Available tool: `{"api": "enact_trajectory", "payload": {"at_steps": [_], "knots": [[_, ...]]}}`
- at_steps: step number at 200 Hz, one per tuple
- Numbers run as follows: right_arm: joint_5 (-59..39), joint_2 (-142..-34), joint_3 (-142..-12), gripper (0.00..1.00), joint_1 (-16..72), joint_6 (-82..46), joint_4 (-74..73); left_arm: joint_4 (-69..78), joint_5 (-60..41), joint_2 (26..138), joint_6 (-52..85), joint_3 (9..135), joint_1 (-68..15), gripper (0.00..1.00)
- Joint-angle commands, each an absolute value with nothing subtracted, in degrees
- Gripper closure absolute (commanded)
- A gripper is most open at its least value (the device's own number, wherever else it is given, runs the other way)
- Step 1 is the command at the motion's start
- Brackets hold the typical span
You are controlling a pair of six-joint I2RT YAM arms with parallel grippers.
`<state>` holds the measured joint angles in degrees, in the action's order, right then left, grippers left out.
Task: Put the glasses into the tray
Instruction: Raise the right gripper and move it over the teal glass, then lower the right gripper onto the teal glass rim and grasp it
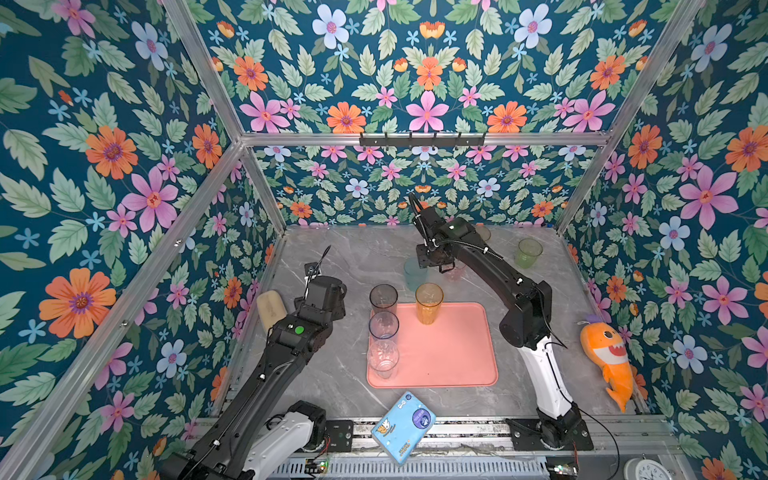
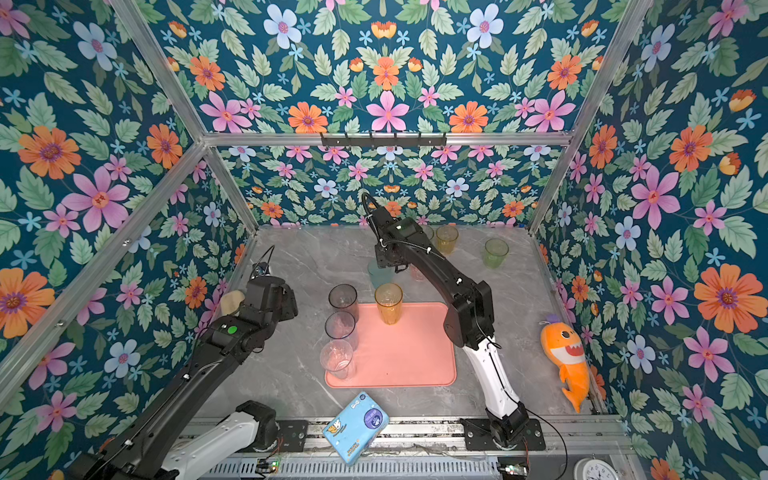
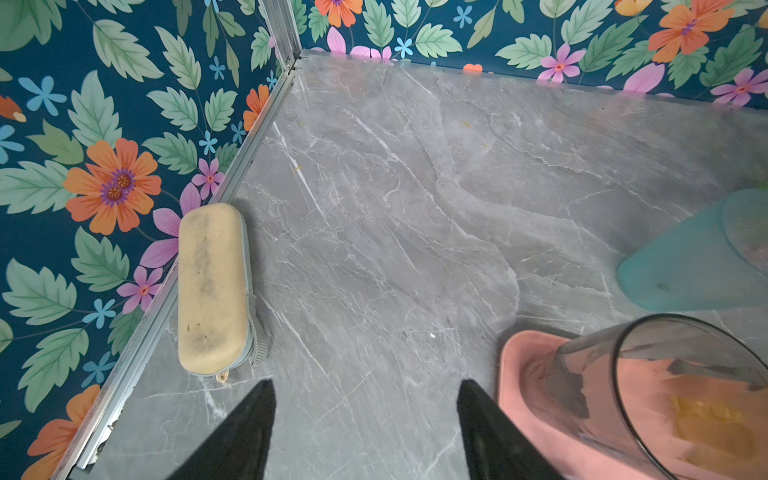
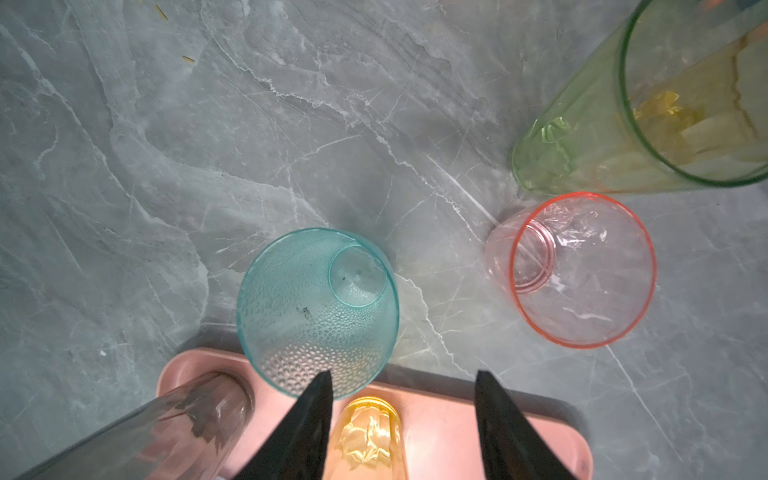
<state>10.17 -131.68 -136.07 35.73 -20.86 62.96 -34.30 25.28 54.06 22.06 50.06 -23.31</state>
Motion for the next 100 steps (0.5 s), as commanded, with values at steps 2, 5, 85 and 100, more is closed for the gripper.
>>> {"api": "enact_trajectory", "payload": {"at_steps": [2, 5, 85, 100], "knots": [[8.9, -132.8, -136.6, 0.43, 35.5, -20.7, 62.8, -34.1, 26.1, 53.8, 21.2, 50.0, -23.2, 0.28], [8.8, -133.0, -136.7, 0.43, 35.4, -20.7, 62.7, -34.2, 26.1, 53.8, 21.2, 49.9, -23.3, 0.28], [7.6, -136.9, -139.0, 0.45, 35.1, -20.5, 62.9, -34.2, 26.3, 53.8, 21.1, 50.0, -23.3, 0.28], [7.4, -137.5, -139.5, 0.48, 35.0, -20.6, 63.1, -34.2, 26.4, 53.8, 21.2, 50.0, -23.3, 0.28]]}}
